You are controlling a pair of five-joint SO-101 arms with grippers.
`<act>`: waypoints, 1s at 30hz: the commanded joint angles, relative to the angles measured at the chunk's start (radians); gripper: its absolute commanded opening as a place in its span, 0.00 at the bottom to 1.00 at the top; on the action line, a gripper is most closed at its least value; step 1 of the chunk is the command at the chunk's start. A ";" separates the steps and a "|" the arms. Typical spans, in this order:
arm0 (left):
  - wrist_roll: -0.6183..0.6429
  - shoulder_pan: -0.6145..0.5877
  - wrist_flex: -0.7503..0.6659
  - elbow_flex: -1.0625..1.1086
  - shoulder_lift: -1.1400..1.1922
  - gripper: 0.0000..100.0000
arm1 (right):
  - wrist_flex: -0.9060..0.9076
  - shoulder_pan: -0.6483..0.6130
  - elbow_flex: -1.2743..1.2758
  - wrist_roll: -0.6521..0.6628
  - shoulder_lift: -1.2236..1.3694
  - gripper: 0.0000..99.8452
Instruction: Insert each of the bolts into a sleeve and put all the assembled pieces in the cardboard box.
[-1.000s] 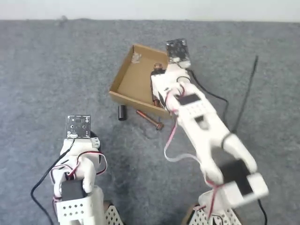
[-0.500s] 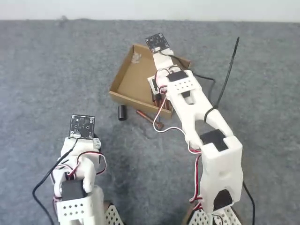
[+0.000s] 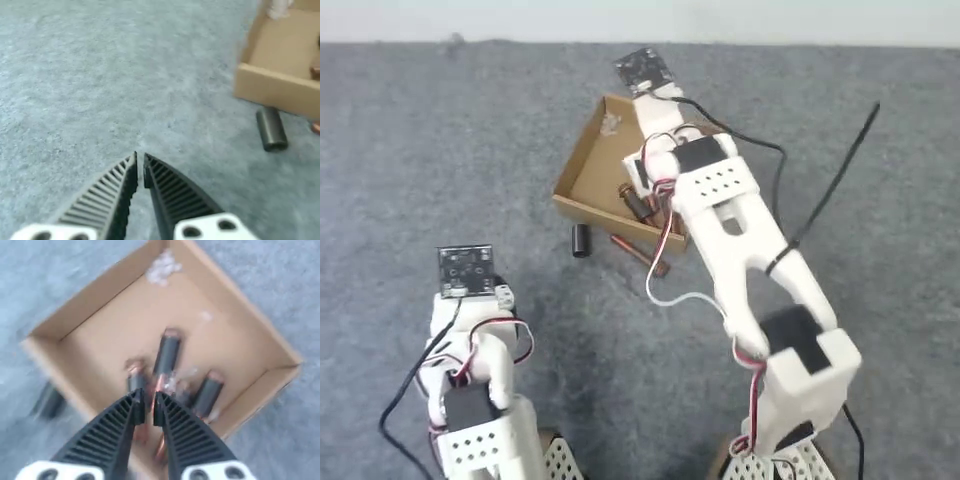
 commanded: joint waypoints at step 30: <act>0.055 -0.020 -0.055 -0.071 0.104 0.02 | -0.438 -0.274 0.400 -0.308 -0.082 0.01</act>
